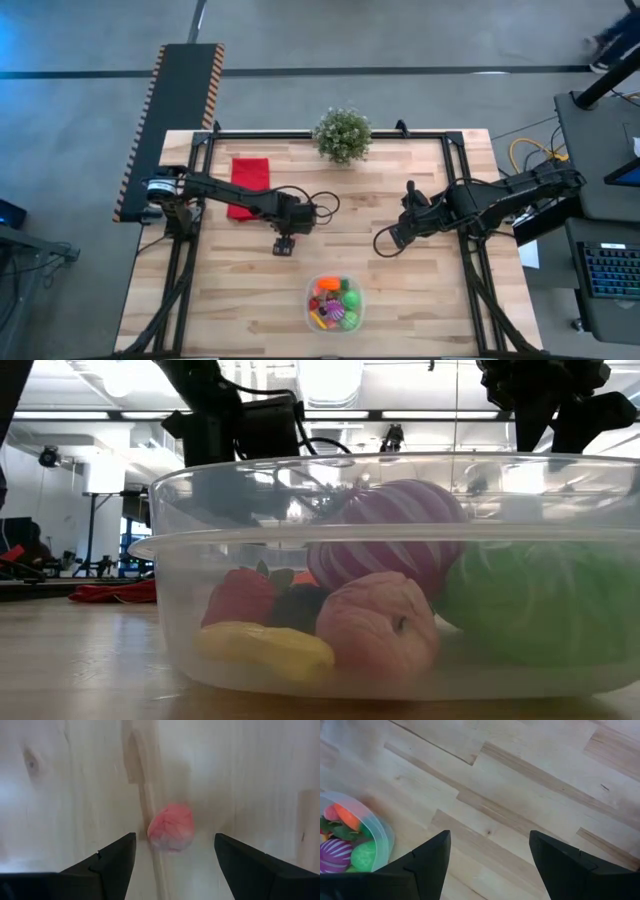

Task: Pick and placing Produce into tupperware
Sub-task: Put the pink peach into the transparent bin

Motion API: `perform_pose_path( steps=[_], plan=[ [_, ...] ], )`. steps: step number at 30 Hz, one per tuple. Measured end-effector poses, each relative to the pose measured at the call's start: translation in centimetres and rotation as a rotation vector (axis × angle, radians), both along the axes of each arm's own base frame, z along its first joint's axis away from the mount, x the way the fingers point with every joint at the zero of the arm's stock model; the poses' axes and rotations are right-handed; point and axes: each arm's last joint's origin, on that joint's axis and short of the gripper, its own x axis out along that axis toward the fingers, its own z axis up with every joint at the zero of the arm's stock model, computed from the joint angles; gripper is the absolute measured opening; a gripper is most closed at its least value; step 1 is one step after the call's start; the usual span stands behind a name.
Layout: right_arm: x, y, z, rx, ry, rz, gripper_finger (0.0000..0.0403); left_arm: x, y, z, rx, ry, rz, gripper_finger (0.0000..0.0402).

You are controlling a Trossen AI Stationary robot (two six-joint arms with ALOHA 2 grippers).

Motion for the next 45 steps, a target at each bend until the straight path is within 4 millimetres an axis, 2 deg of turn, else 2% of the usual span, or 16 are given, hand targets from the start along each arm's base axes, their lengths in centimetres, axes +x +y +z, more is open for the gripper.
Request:
perform_pose_path(
  steps=[8,21,24,29,36,45],
  plan=[
    [0.0,0.0,0.0,-0.003,0.003,0.008,0.0263,0.1,0.0,-0.2,-0.006,-0.026,0.026,0.0239],
    [0.0,0.0,-0.1,-0.003,0.005,0.008,0.0263,0.4,0.4,-0.5,0.004,-0.042,0.035,0.0106],
    [0.0,0.0,-0.1,-0.002,0.005,0.008,0.0263,0.4,0.4,-0.5,0.002,-0.043,0.037,0.0087],
    [0.0,0.0,-0.1,0.005,0.006,0.004,0.0263,0.4,0.4,-0.2,0.009,-0.047,0.067,0.0079],
    [0.0,0.0,-0.1,0.01,0.007,0.003,0.0263,0.5,-0.9,3.4,-0.025,-0.129,0.139,0.0078],
    [0.0,0.1,0.0,0.022,0.01,0.015,0.0263,-0.2,-3.8,10.2,-0.088,-0.355,0.186,0.0077]
  ],
)
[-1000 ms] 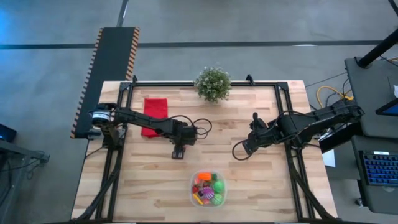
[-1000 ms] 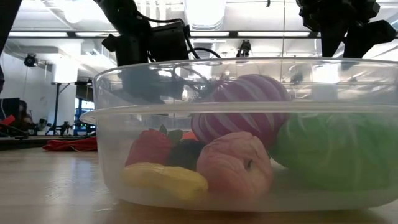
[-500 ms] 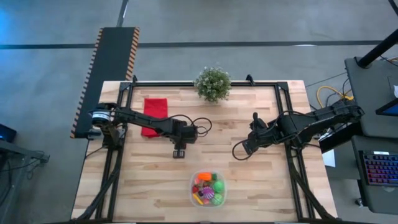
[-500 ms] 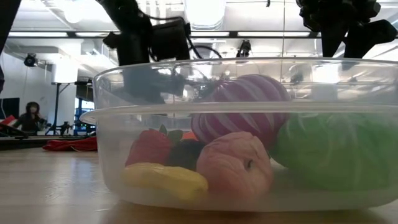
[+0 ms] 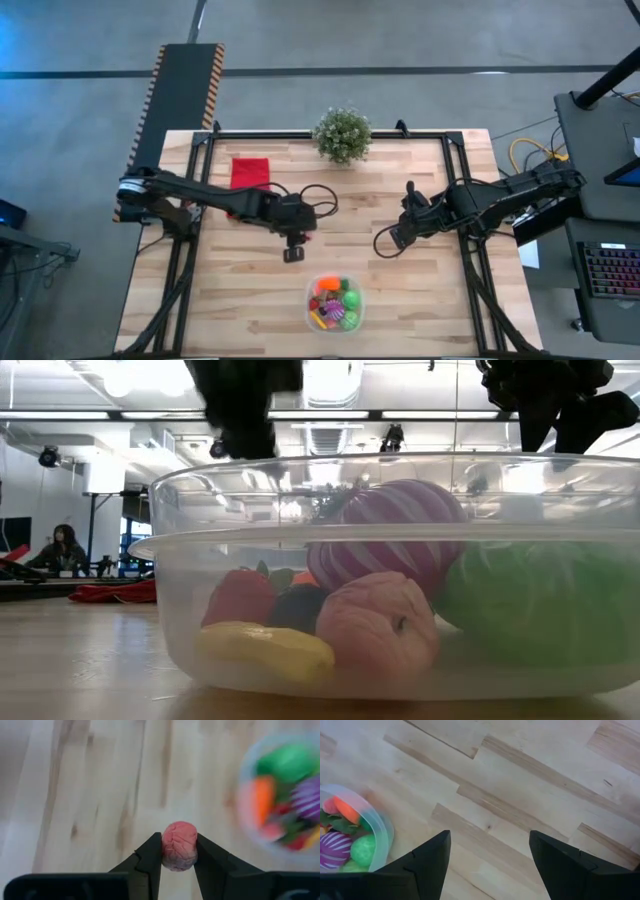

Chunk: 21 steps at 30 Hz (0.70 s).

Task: Pick and placing Produce into tupperware
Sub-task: Put the pink peach into the transparent bin

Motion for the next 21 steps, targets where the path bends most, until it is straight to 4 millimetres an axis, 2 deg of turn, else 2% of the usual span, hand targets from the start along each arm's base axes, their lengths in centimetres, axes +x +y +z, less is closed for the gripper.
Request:
perform_pose_path(
  steps=[6,9,15,21],
  plan=[
    [0.0,0.1,0.0,0.005,0.0,0.019,0.0263,0.1,-3.3,3.6,-0.061,-0.128,-0.051,0.0077],
    [0.0,0.2,0.0,0.007,-0.001,0.028,0.0263,0.3,-5.3,4.6,-0.095,-0.165,-0.08,0.0077],
    [-0.1,0.5,0.1,0.008,-0.003,0.045,0.0263,0.6,-9.1,4.3,-0.153,-0.178,-0.129,0.0077],
    [-0.1,0.7,0.1,0.005,-0.004,0.059,0.0263,1.6,-12.2,2.6,-0.195,-0.167,-0.157,0.0077]
  ],
)
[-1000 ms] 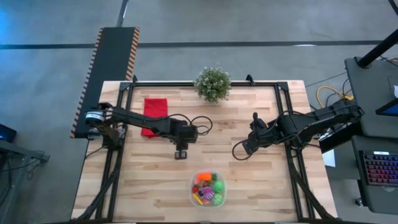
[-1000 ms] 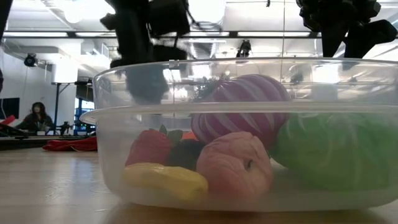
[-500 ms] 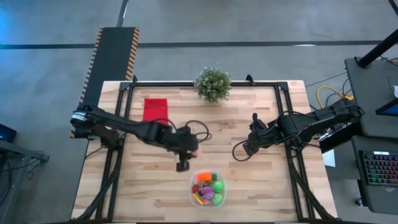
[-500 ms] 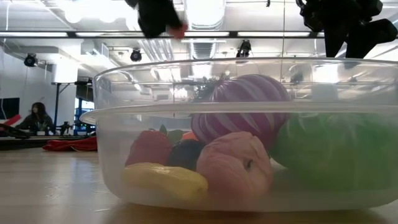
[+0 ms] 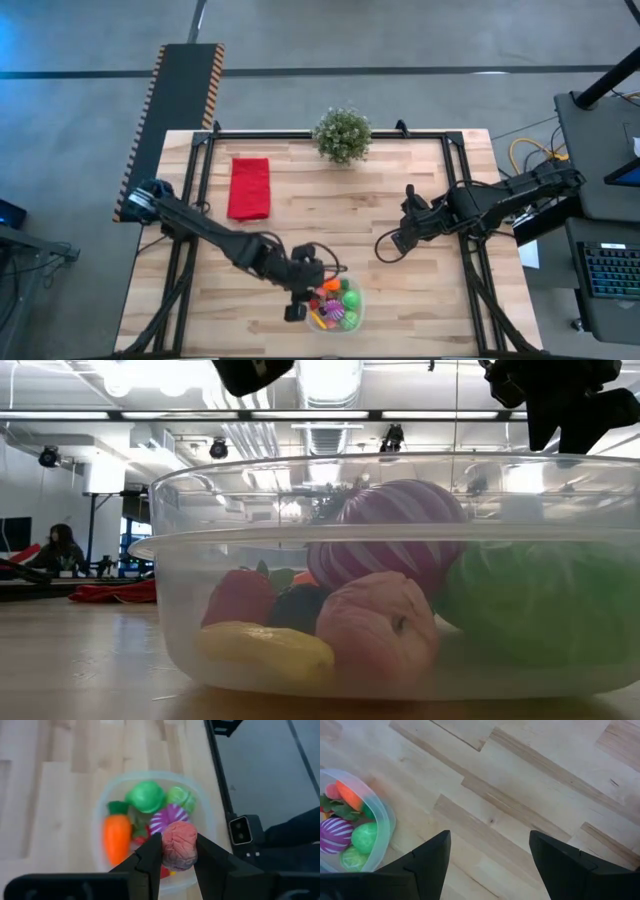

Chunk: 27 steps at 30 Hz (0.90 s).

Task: Pick and placing Produce into tupperware
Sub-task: Put the pink peach into the transparent bin

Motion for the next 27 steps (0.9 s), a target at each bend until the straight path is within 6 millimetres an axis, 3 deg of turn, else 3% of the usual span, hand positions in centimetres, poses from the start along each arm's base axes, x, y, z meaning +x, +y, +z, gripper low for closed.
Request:
perform_pose_path(
  steps=[10,19,23,27],
  plan=[
    [-0.1,0.2,0.0,-0.001,-0.001,0.006,0.0263,2.5,-3.7,-4.9,0.014,0.101,-0.05,0.0077],
    [-0.1,0.3,0.0,0.0,0.001,0.014,0.0263,3.7,-4.4,-8.2,0.03,0.196,-0.067,0.0077],
    [-0.1,0.3,0.0,-0.004,0.004,0.026,0.0263,3.4,-4.3,-8.5,0.042,0.243,-0.044,0.0082],
    [-0.1,0.3,-0.1,-0.008,0.005,0.035,0.0263,3.3,-4.0,-8.6,0.075,0.245,-0.021,0.0115]
  ],
)
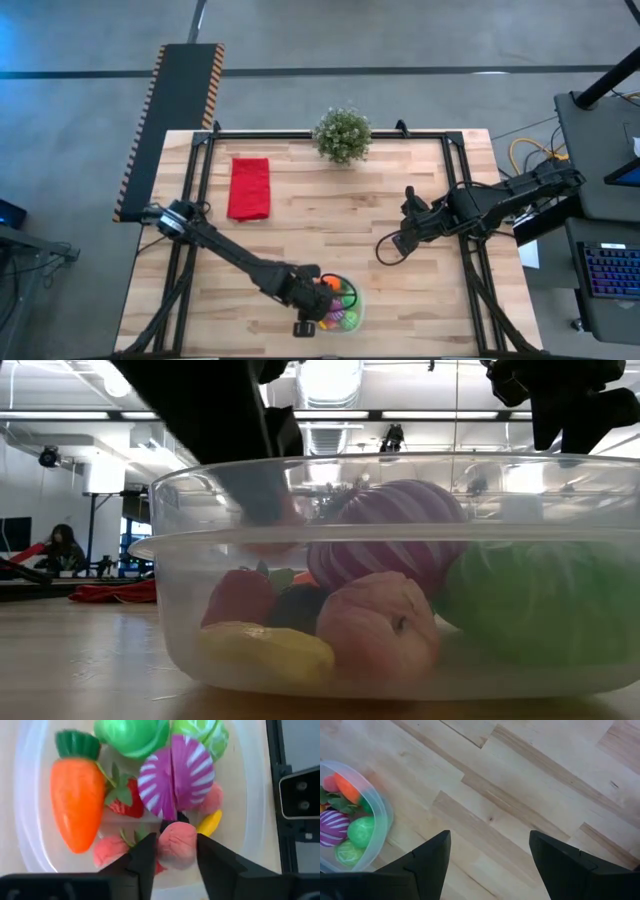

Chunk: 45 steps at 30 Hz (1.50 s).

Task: Pick and placing Produce into tupperware
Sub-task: Put the pink peach into the transparent bin, then return to Home Position

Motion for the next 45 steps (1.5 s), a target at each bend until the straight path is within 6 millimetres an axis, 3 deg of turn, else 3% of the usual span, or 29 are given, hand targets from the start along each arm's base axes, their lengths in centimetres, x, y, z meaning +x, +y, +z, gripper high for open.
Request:
perform_pose_path(
  steps=[11,16,20,25,30,35,40,43,45],
  plan=[
    [0.0,0.0,0.0,-0.005,0.002,0.007,0.0263,0.0,0.3,1.6,0.008,0.001,0.009,0.0235],
    [0.0,0.0,0.0,-0.018,0.002,0.047,0.0263,-0.7,1.4,3.9,0.028,-0.022,-0.015,0.0244],
    [0.3,0.1,1.0,-0.028,-0.045,0.094,0.0263,-2.1,2.7,7.6,-0.012,-0.079,-0.014,0.0244],
    [0.9,0.3,4.1,-0.062,-0.164,0.227,0.0263,-5.4,4.5,13.7,-0.087,-0.223,-0.006,0.0244],
    [1.0,0.8,9.4,-0.108,-0.352,0.387,0.0263,-10.0,7.4,19.8,-0.198,-0.394,0.054,0.0244],
    [-0.6,-0.2,13.8,-0.082,-0.405,0.283,0.0263,-14.4,9.8,23.9,-0.224,-0.574,0.16,0.0244],
    [-1.6,1.5,17.5,-0.12,-0.666,0.511,0.0263,-16.7,10.2,25.4,-0.242,-0.781,0.054,0.0244],
    [-1.4,2.6,18.1,-0.119,-0.82,0.661,0.0263,-17.0,10.0,24.0,-0.282,-0.86,-0.037,0.0244],
    [-1.0,3.0,17.7,-0.104,-0.874,0.704,0.0263,-16.7,9.7,22.0,-0.324,-0.889,-0.066,0.0244]
  ],
)
